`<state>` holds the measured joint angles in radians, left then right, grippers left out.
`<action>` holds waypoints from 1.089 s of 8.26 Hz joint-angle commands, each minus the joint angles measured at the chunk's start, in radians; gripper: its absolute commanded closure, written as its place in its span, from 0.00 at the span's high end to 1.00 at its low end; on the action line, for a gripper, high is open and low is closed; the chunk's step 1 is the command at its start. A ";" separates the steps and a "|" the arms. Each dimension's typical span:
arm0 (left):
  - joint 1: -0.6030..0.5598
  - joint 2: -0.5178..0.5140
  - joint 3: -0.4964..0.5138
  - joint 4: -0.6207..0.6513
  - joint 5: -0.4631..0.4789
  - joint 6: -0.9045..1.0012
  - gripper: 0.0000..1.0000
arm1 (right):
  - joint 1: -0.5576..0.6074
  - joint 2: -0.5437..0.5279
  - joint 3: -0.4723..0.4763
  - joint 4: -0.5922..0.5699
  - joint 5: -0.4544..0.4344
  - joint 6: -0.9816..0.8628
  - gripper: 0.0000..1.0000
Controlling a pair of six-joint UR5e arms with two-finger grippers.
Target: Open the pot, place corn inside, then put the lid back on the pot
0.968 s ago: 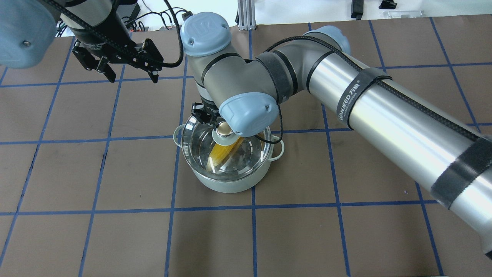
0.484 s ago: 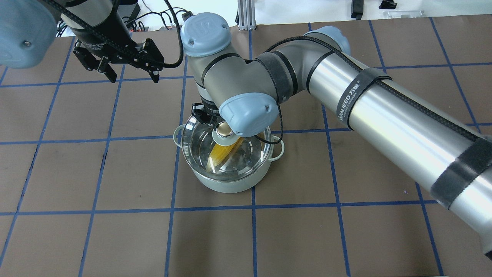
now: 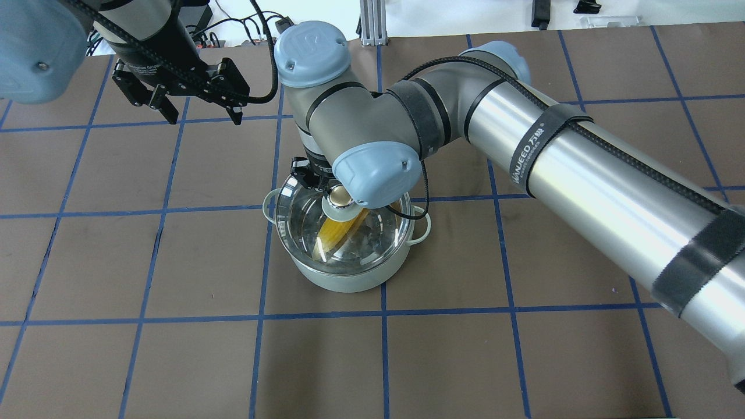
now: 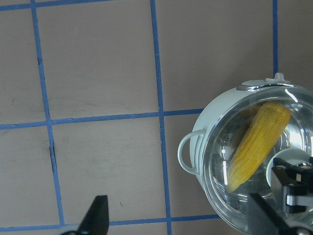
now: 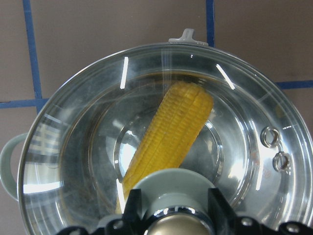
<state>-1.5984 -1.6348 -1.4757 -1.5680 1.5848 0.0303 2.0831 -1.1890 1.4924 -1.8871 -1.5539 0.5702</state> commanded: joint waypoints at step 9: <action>0.000 -0.003 0.000 0.006 0.003 -0.001 1.00 | 0.000 -0.001 0.003 0.006 0.003 0.002 0.40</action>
<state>-1.5984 -1.6378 -1.4757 -1.5616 1.5868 0.0317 2.0831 -1.1902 1.4956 -1.8812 -1.5525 0.5721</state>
